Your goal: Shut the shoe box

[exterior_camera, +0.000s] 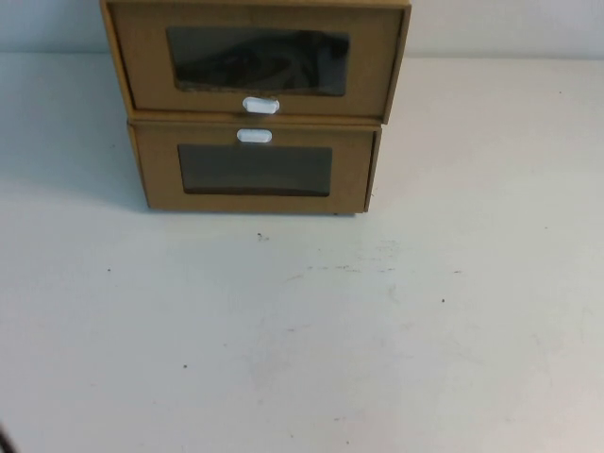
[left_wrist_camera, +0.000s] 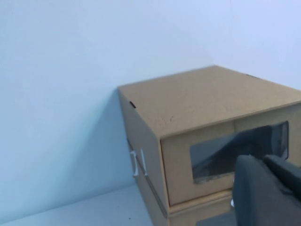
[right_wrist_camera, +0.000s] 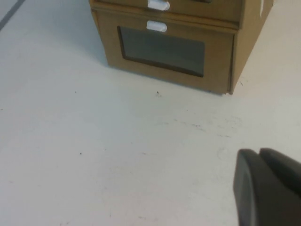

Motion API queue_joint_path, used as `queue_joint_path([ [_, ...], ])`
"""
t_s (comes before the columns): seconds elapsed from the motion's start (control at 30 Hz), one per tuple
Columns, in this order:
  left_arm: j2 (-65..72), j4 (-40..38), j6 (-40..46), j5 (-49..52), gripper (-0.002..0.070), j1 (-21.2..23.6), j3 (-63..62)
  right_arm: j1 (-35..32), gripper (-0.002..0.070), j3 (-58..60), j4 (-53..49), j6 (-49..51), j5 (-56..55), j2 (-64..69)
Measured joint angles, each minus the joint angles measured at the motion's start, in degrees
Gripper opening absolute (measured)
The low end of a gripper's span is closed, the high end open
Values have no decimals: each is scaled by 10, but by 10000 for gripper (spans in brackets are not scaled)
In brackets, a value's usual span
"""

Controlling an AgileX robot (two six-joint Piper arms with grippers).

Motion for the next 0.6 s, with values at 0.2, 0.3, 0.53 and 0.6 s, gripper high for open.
queue_joint_path([
  [0.2, -241, 13, 0, -44, -2, 0, 192, 0, -11, 190, 0, 11, -156, -152],
  [0.3, -290, 39, 0, -72, -2, 0, 259, 0, -11, 274, 8, 15, -252, -195],
  [0.53, -242, 42, 0, -55, -3, 0, 349, 0, -11, 424, 80, 18, -410, -210],
  [0.6, -232, 42, 0, -59, -2, 0, 368, 0, -11, 457, 78, 18, -449, -206],
])
